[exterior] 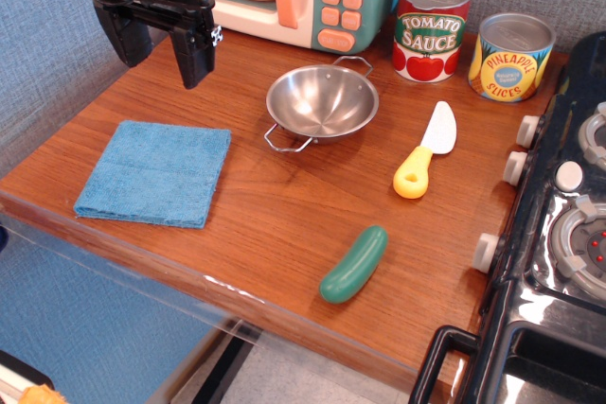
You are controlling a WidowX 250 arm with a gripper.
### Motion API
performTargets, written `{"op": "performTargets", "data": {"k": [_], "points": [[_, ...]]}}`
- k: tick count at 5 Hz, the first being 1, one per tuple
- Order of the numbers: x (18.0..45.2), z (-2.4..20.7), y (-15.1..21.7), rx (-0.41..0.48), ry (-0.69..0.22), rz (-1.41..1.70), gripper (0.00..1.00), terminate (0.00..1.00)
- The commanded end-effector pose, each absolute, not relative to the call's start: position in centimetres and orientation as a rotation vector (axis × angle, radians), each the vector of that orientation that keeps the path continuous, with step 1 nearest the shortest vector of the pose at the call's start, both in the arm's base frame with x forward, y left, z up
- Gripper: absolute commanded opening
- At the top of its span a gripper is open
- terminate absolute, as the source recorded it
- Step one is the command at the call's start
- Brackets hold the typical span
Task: Place the cucumber on the blue rag.
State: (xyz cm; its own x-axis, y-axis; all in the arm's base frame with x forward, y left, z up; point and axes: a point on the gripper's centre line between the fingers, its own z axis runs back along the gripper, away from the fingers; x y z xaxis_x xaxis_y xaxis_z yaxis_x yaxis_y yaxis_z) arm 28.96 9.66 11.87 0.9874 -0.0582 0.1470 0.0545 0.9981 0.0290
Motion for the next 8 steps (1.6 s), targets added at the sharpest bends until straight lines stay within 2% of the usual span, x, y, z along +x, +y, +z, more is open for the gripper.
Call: {"op": "performTargets", "data": {"k": [1, 3, 4, 5, 6, 8], "points": [[29.0, 11.9, 9.7, 0.025, -0.148, -0.057, 1.00, 0.00], [28.2, 11.3, 4.8, 0.008, -0.184, -0.201, 1.00, 0.00], [27.0, 10.5, 0.4, 0.040, -0.211, -0.256, 1.00, 0.00], [25.1, 8.7, -4.2, 0.039, -0.171, -0.354, 1.00, 0.00], [24.2, 6.6, -6.0, 0.053, -0.156, -0.337, 1.00, 0.00], [24.7, 2.9, -6.2, 0.077, -0.102, -0.287, 1.00, 0.00]]}}
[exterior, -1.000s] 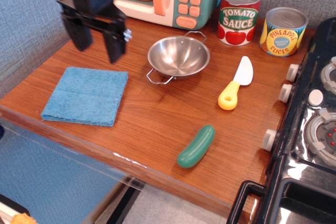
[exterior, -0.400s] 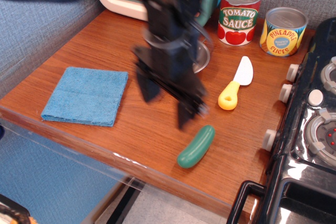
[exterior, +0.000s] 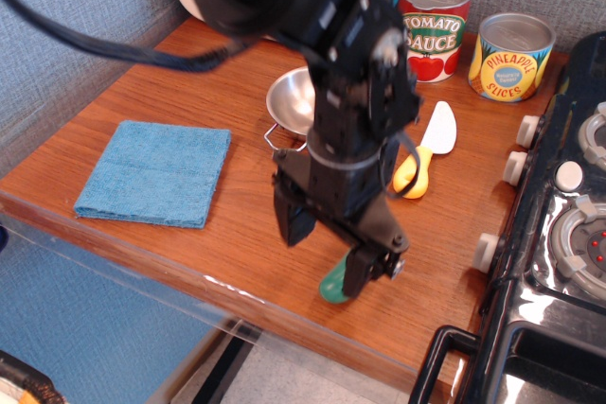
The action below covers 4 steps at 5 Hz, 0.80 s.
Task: Place the cucumber on the blue rag.
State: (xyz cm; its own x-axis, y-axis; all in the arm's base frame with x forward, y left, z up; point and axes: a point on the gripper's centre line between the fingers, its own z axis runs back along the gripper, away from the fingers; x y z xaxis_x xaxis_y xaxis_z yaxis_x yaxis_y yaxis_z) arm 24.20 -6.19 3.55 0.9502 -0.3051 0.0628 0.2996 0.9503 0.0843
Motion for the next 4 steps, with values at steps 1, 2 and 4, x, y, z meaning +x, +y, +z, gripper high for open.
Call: {"op": "performTargets", "data": {"k": [1, 2, 4], "points": [[24.89, 2.18, -6.26, 0.082, -0.109, -0.274, 1.00, 0.00], [24.98, 1.69, -6.16, 0.079, -0.110, -0.258, 1.00, 0.00], [24.91, 1.42, -5.64, 0.052, -0.116, -0.222, 0.00, 0.00]]}}
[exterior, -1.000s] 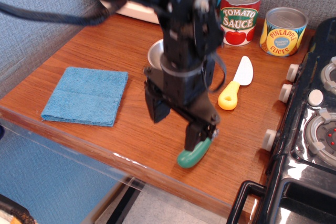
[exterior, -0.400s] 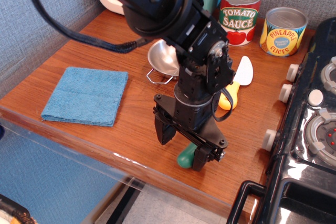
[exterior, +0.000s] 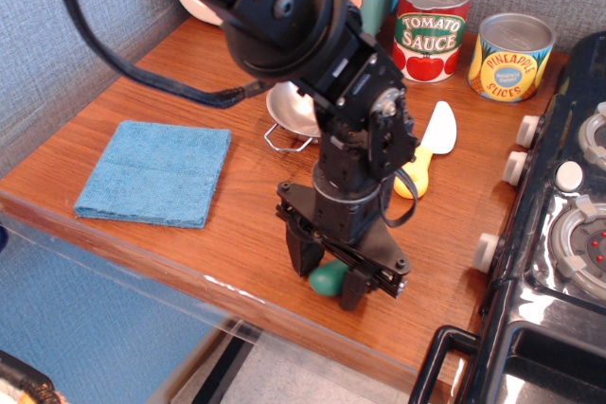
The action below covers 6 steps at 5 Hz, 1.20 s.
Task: Place the cucumber on the blue rag.
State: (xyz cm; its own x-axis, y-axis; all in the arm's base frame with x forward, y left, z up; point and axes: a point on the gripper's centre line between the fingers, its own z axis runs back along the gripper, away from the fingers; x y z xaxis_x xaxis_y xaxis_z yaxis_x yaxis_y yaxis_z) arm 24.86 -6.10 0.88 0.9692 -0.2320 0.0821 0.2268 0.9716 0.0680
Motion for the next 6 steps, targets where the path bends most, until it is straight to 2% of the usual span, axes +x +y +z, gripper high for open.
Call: {"op": "performTargets", "data": {"k": [1, 2, 3, 4, 6], "points": [[25.1, 2.5, -5.1, 0.039, -0.144, -0.226, 0.00, 0.00], [25.3, 6.5, -2.5, 0.076, -0.230, -0.202, 0.00, 0.00], [24.2, 8.5, 1.9, 0.167, -0.247, -0.098, 0.00, 0.00], [23.6, 8.1, 5.3, 0.221, -0.220, -0.012, 0.00, 0.00], [23.3, 6.3, 8.7, 0.236, -0.161, 0.160, 0.00, 0.00]]}}
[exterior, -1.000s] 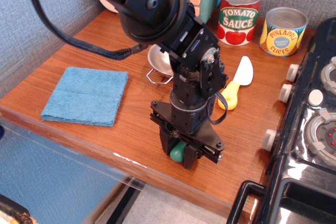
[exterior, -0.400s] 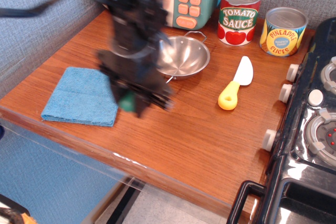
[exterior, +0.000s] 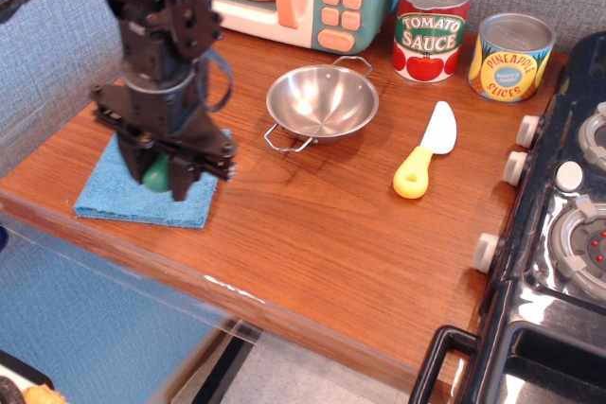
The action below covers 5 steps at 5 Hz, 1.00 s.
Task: Place the cucumber on the blue rag.
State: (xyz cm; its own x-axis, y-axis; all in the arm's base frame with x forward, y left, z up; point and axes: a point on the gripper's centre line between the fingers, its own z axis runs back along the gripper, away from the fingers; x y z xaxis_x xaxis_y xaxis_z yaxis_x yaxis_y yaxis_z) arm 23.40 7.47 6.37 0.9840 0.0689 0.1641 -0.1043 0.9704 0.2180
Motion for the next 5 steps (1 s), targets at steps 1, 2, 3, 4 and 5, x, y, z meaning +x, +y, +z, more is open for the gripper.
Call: {"op": "performTargets", "data": {"k": [1, 2, 3, 4, 5], "points": [[23.9, 5.9, 9.5, 0.216, -0.146, 0.204, 0.00, 0.00], [24.5, 5.7, 10.2, 0.186, -0.152, 0.224, 0.00, 0.00], [24.8, 5.5, 10.8, 0.163, -0.153, 0.238, 0.00, 0.00], [24.8, 5.4, 11.0, 0.162, -0.146, 0.243, 0.00, 0.00], [24.8, 5.3, 11.0, 0.156, -0.140, 0.235, 1.00, 0.00]]}}
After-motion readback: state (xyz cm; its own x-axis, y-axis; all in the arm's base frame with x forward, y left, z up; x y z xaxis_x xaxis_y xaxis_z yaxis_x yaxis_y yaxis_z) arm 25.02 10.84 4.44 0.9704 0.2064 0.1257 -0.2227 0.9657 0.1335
